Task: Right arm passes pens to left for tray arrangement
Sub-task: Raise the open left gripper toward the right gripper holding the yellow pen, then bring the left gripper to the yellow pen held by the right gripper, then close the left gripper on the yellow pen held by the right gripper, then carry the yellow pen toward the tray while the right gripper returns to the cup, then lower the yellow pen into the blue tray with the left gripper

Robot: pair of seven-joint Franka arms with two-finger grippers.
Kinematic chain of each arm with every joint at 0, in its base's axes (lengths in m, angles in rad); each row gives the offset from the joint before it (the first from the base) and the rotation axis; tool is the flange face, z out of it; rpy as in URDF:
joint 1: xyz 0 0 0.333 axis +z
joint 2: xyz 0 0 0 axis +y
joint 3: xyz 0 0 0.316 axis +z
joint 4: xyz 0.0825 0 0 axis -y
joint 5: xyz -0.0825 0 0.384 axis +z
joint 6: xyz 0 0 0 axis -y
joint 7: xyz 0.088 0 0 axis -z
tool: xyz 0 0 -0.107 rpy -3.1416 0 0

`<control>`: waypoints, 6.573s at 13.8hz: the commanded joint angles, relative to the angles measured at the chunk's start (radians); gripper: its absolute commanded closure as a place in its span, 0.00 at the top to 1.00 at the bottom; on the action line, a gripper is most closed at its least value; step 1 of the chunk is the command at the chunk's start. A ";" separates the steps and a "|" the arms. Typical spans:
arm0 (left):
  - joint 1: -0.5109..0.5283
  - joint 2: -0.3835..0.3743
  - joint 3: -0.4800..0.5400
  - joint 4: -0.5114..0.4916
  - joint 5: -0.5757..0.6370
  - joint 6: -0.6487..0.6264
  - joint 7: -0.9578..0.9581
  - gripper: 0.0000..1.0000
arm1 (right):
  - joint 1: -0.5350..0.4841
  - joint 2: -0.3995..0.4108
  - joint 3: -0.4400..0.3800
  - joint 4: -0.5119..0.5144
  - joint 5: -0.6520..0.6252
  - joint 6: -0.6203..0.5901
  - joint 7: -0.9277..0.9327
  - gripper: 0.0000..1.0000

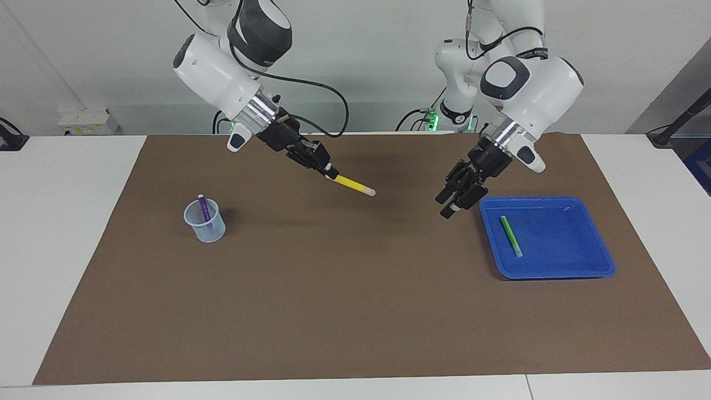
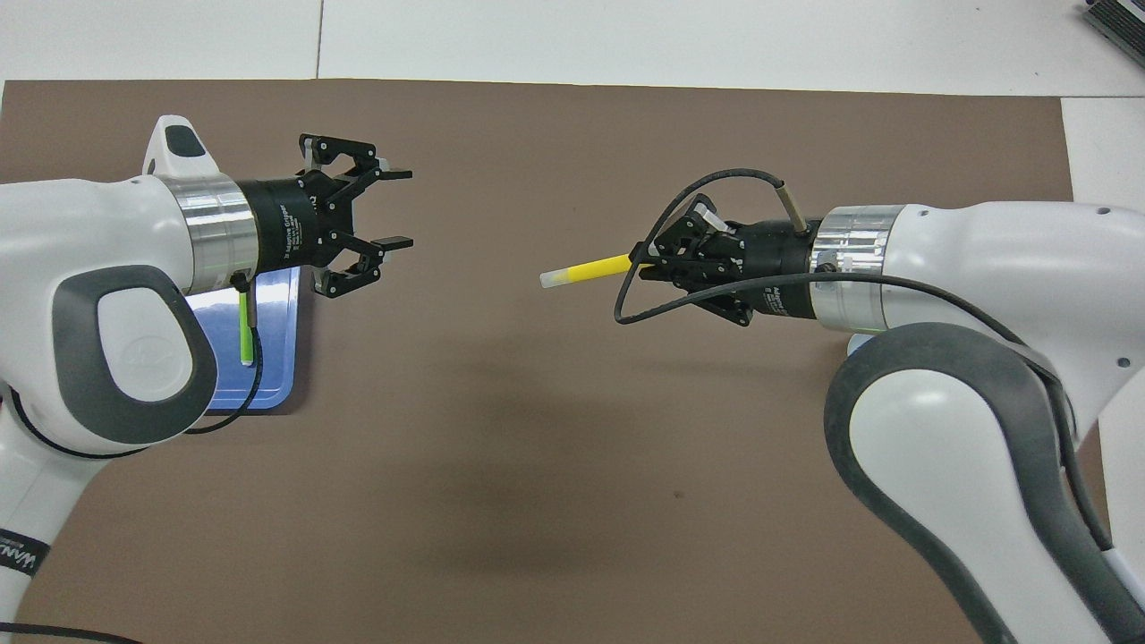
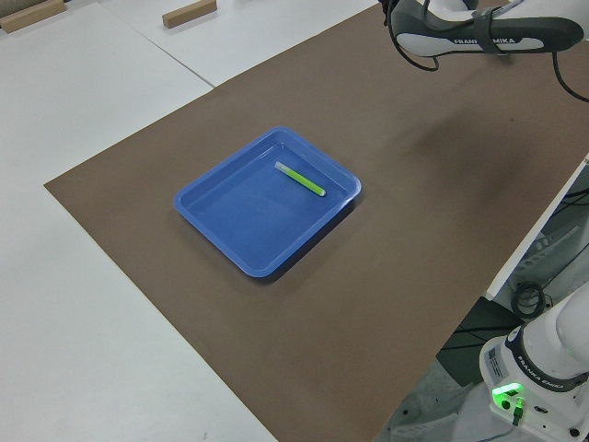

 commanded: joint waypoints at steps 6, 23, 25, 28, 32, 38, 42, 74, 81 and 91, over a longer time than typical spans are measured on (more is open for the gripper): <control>-0.180 -0.059 0.012 -0.100 -0.064 0.239 -0.310 0.72 | 0.022 -0.013 0.010 -0.036 0.023 0.148 -0.004 0.00; -0.383 -0.047 0.012 -0.146 -0.064 0.541 -0.529 0.73 | 0.097 0.011 0.010 -0.042 0.049 0.296 0.039 0.00; -0.383 -0.044 0.012 -0.144 -0.064 0.560 -0.529 0.73 | 0.097 0.011 0.010 -0.042 0.049 0.296 0.039 0.00; -0.383 -0.038 0.012 -0.143 -0.064 0.563 -0.526 0.73 | 0.097 0.011 0.010 -0.042 0.049 0.296 0.039 0.00; -0.383 -0.019 0.012 -0.137 -0.064 0.591 -0.522 0.72 | 0.096 0.011 0.010 -0.042 0.049 0.296 0.039 0.00; -0.405 0.002 0.012 -0.129 -0.064 0.618 -0.522 0.69 | 0.096 0.013 0.010 -0.039 0.051 0.297 0.039 0.00; -0.406 0.002 0.012 -0.131 -0.064 0.618 -0.522 0.53 | 0.096 0.014 0.010 -0.037 0.051 0.300 0.039 0.00; -0.233 -0.044 0.018 -0.129 -0.058 0.215 -0.081 0.00 | -0.136 -0.082 -0.004 -0.037 -0.649 -0.465 -0.462 1.00; -0.098 -0.070 0.021 -0.124 -0.046 -0.018 0.160 0.00 | -0.265 -0.050 -0.002 -0.077 -0.802 -0.395 -0.794 1.00; 0.097 -0.080 0.024 -0.077 0.137 -0.316 0.462 0.00 | -0.377 -0.032 -0.002 -0.207 -0.836 -0.234 -1.065 1.00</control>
